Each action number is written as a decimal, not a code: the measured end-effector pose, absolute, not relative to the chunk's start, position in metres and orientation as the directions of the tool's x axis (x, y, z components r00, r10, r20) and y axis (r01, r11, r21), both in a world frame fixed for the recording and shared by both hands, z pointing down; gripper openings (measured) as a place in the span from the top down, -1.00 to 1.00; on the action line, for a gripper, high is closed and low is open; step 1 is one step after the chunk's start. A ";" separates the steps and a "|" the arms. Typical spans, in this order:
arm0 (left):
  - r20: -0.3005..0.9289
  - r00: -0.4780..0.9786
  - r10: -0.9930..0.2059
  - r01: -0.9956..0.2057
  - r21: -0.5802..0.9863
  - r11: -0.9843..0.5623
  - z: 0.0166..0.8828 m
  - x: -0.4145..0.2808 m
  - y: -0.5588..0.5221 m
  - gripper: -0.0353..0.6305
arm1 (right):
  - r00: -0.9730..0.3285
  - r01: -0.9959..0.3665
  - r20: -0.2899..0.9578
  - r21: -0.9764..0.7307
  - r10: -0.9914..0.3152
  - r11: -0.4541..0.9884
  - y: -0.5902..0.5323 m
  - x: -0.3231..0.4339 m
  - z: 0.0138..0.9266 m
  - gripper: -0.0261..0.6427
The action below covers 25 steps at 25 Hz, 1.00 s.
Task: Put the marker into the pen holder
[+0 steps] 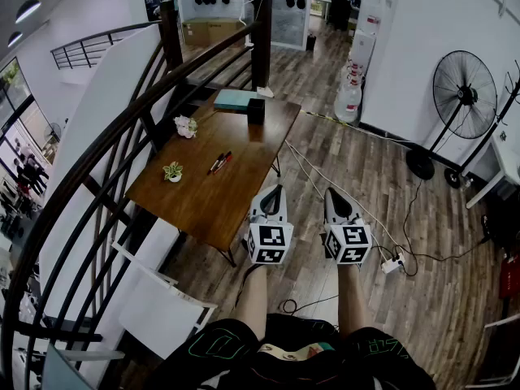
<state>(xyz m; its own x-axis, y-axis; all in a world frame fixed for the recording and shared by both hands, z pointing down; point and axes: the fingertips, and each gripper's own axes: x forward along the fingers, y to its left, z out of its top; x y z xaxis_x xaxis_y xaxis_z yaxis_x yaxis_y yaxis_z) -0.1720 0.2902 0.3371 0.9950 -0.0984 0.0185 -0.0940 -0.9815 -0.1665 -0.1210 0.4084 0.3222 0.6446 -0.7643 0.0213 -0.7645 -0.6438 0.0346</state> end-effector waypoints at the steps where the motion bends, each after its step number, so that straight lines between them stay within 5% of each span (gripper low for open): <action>1: 0.020 0.995 -0.095 -0.090 -0.167 -0.982 0.338 -0.170 0.288 0.87 | 0.639 -0.769 0.020 0.036 -0.769 -0.639 0.405 -0.121 0.322 0.91; 25: 0.026 0.997 -0.071 -0.069 -0.064 -0.996 0.344 -0.170 0.267 0.87 | 0.655 -0.753 0.035 -0.051 -0.754 -0.656 0.394 -0.113 0.338 0.91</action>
<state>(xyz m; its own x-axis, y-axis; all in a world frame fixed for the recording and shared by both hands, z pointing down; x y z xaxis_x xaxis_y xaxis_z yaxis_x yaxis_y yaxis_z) -0.1700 0.2669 0.3444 0.9971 -0.0710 0.0257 -0.0693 -0.9955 -0.0640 -0.1131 0.3945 0.3378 0.6554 -0.7545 0.0352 -0.7528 -0.6563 -0.0512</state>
